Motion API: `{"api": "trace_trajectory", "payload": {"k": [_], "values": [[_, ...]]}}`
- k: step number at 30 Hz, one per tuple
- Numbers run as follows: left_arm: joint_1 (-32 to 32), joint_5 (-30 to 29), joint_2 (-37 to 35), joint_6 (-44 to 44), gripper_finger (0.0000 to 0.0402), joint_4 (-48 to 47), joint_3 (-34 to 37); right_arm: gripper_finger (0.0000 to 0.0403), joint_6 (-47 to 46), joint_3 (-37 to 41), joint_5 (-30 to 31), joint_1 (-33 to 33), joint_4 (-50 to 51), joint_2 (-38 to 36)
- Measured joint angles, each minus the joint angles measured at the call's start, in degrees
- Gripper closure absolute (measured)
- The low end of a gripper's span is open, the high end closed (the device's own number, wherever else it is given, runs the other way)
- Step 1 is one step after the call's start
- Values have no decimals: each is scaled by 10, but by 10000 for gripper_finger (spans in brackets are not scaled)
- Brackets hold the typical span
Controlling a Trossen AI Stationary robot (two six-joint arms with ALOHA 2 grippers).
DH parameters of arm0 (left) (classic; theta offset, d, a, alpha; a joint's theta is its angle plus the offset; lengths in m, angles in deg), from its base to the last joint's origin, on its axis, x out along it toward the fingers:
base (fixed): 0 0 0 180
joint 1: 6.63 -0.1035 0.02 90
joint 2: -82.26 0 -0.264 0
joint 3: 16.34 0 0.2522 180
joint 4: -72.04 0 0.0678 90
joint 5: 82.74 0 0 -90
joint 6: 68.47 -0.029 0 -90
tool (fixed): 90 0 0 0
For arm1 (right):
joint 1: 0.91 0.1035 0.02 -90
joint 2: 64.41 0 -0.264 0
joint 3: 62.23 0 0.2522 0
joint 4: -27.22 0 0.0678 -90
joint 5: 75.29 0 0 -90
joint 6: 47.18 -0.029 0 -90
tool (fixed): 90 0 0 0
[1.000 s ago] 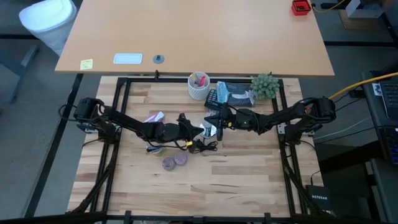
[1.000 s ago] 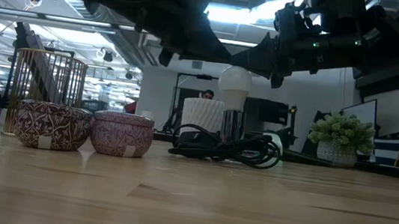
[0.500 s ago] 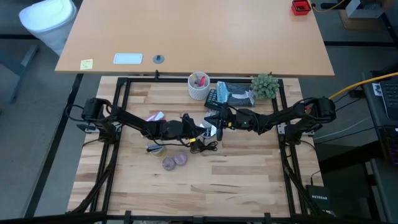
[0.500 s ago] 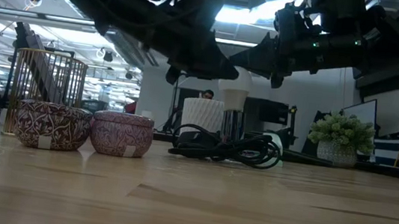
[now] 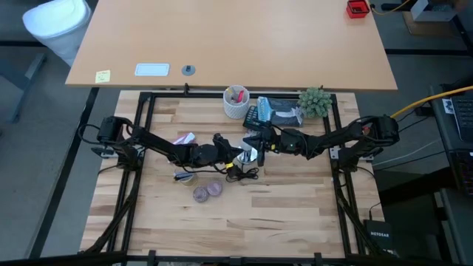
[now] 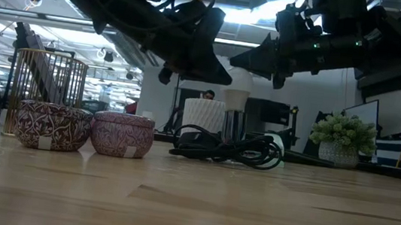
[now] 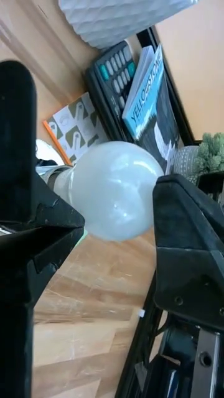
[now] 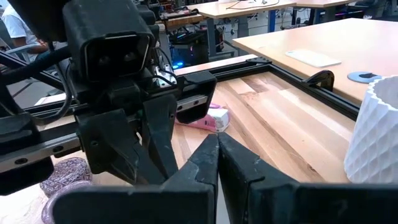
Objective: Screw lightbulb
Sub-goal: Insert the white lightbulb into the silver lamp
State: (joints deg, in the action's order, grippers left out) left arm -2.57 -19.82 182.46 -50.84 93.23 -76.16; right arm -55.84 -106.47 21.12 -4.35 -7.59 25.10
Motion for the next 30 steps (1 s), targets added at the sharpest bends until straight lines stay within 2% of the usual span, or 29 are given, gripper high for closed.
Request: {"api": "trace_trajectory", "payload": {"k": [5, 19, 30], "values": [[0, -9, 0, 5, 401, -3, 0, 388, 0, 0, 0, 0, 0, 0], [-3, -89, 1, 15, 402, -19, 0, 388, 0, 0, -11, 1, 1, 0], [-32, -91, 1, -10, 401, -15, 0, 388, 0, 0, -14, 1, 2, 0]]}}
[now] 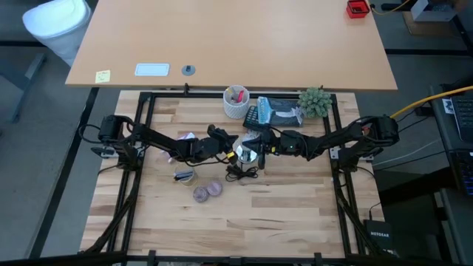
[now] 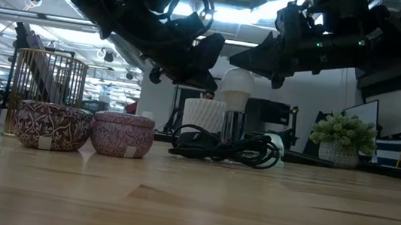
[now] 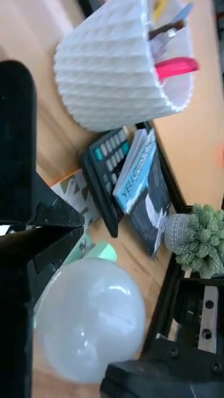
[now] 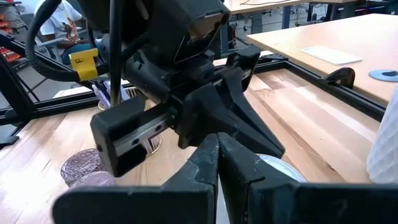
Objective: Screw lightbulb
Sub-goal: Insert the white lightbulb into the silver lamp
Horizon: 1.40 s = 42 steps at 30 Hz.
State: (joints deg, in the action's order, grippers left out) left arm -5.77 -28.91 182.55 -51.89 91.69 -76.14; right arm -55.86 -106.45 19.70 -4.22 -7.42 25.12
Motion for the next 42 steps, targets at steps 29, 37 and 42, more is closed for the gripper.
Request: {"api": "trace_trajectory", "payload": {"k": [29, 37, 42], "values": [[62, 100, -68, -49, 401, -1, 0, 388, 0, 0, 4, 0, 0, 0], [62, 143, -25, -46, 401, 16, 0, 388, 0, 0, 4, 0, 0, 0], [57, 142, -6, -53, 401, 44, 0, 388, 0, 0, 4, 0, 0, 0]]}}
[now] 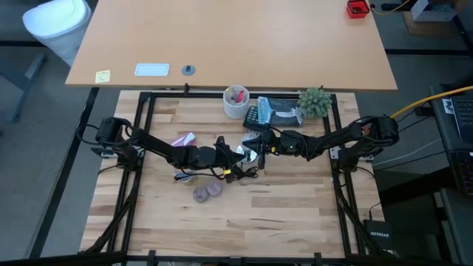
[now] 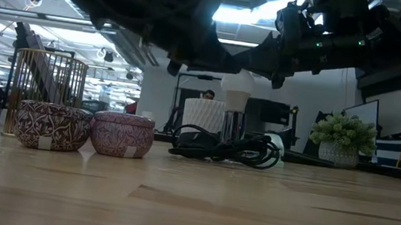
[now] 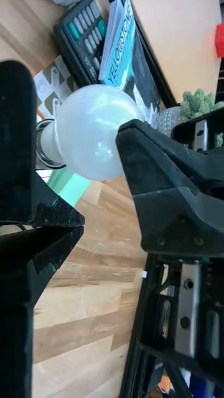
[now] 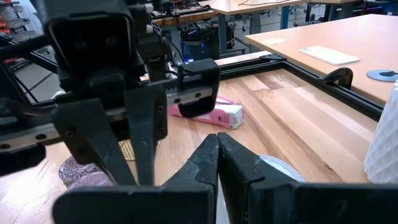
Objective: Screw lightbulb
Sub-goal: Insert the white lightbulb into the silver lamp
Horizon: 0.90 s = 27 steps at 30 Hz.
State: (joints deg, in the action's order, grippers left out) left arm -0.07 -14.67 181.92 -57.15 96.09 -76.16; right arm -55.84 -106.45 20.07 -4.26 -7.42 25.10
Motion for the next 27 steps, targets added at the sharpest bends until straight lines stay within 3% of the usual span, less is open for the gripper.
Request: {"api": "trace_trajectory", "payload": {"k": [14, 27], "values": [[-26, -33, 3, 9, 401, -23, 0, 388, 0, 0, 0, 0, 0, 0], [-25, -120, 3, 18, 401, -30, 0, 388, -1, 2, 0, -1, 59, 1]]}}
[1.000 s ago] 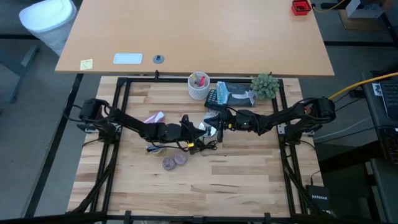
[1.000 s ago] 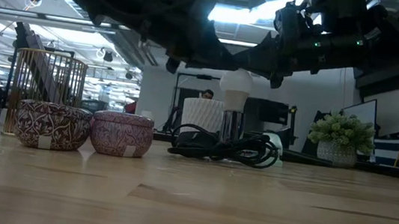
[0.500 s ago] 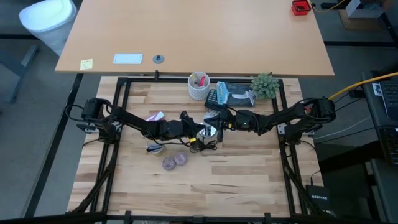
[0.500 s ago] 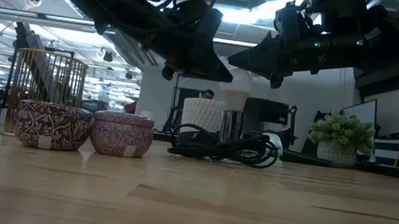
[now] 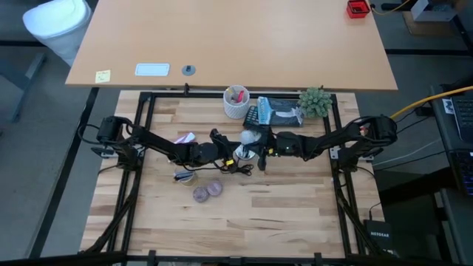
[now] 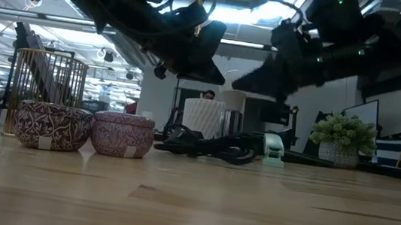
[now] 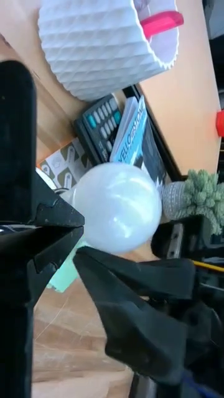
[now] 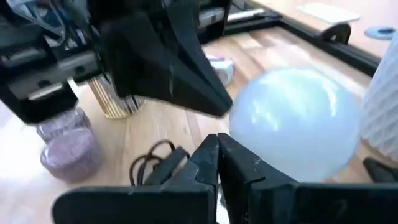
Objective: Screw lightbulb
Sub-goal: Insert the white lightbulb into the silver lamp
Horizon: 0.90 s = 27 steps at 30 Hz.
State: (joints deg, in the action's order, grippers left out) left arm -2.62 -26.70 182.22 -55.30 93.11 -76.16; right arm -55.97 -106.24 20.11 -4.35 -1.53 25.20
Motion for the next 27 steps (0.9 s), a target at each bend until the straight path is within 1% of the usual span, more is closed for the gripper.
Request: {"api": "trace_trajectory", "payload": {"k": [4, 12, 15, 19, 23, 27], "values": [[0, -2, 0, 0, 401, -1, 0, 388, -16, 1, 1, 0, 61, 2], [0, -1, 0, 17, 401, -25, 0, 388, -17, -1, -4, 0, 51, 0], [1, -1, 0, 17, 401, -32, 0, 388, -18, -1, -28, 1, 51, 0], [4, -1, -1, 12, 401, -30, 0, 388, -19, -1, -74, 1, 51, -3], [12, -1, -1, 12, 401, -30, 0, 388, -19, -1, -113, 1, 51, -18], [22, -1, -3, 11, 401, -30, 0, 388, -19, -1, -127, 1, 51, -45]]}}
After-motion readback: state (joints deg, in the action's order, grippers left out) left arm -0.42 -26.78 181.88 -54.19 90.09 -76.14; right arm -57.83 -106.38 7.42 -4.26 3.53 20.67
